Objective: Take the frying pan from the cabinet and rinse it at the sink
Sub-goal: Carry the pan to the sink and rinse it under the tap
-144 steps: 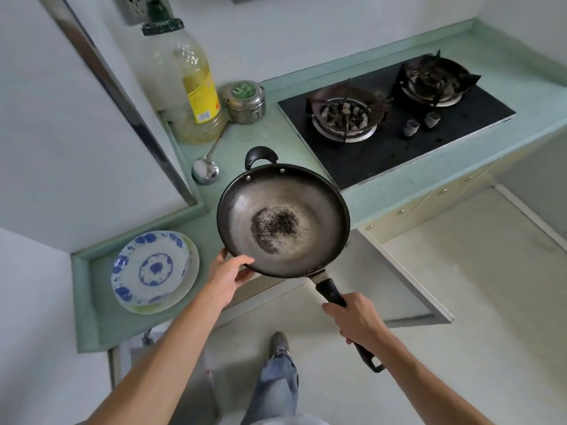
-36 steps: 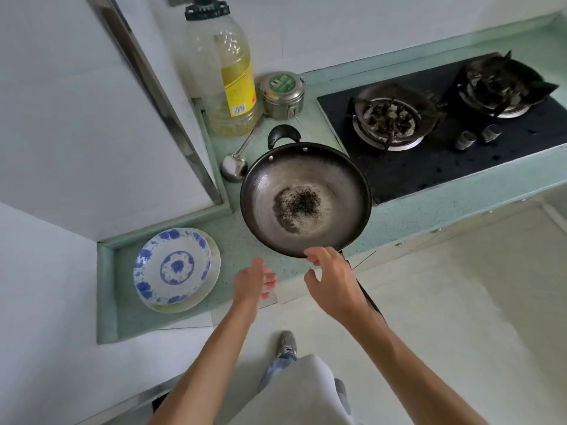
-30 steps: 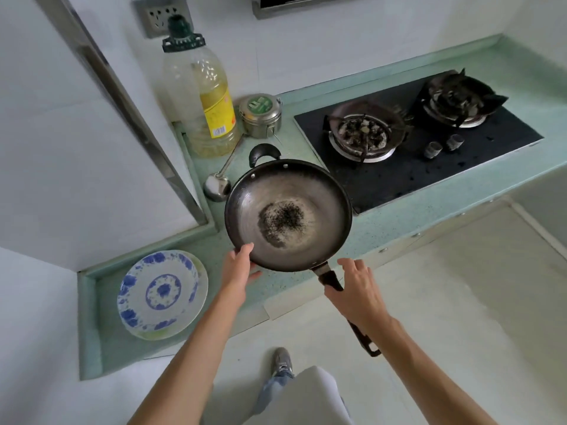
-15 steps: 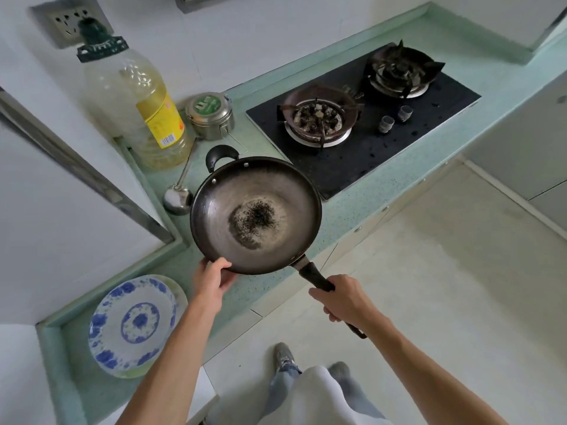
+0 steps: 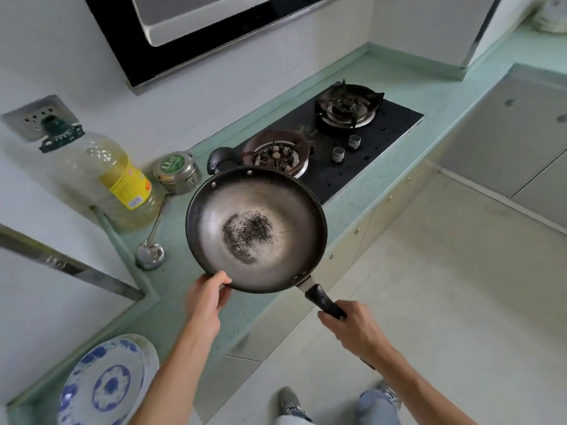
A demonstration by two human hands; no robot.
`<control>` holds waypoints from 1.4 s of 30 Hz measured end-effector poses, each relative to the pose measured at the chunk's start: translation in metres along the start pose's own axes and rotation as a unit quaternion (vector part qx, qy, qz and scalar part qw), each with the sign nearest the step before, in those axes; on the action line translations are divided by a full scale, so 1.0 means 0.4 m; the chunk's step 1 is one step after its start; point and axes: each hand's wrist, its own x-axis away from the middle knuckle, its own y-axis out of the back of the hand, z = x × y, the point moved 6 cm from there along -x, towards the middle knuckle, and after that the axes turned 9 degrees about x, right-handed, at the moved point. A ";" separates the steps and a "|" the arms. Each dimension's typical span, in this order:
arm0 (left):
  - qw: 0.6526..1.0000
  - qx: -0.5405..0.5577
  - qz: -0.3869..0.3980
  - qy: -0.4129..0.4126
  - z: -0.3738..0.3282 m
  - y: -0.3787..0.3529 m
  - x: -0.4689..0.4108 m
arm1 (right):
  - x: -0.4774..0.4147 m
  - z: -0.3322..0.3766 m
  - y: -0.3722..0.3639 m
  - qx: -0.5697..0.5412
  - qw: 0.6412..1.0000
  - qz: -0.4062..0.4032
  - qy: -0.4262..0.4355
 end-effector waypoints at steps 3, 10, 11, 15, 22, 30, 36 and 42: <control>0.999 0.018 0.014 -0.029 -0.016 -0.121 0.064 | -0.013 -0.033 0.118 -0.016 1.000 -0.019 0.018; 0.994 0.026 0.083 -0.064 0.000 -0.469 0.265 | -0.027 -0.189 0.444 -0.056 0.995 -0.076 0.034; 0.993 0.028 0.093 -0.067 0.005 -0.522 0.294 | -0.028 -0.215 0.488 -0.065 0.994 -0.083 0.034; 0.986 0.041 0.142 -0.076 0.022 -0.727 0.406 | -0.036 -0.315 0.659 -0.097 0.986 -0.129 0.034; 0.969 0.022 0.232 -0.080 0.077 -1.070 0.526 | -0.073 -0.482 0.931 -0.110 0.967 -0.227 0.029; 0.950 -0.011 0.309 -0.047 0.178 -1.494 0.575 | -0.170 -0.669 1.202 -0.111 0.938 -0.327 -0.005; 0.933 -0.030 0.359 0.005 0.246 -1.876 0.583 | -0.280 -0.769 1.444 -0.109 0.913 -0.388 -0.053; 0.903 -0.056 0.427 0.011 0.273 -2.204 0.656 | -0.365 -0.847 1.651 -0.134 0.889 -0.428 -0.096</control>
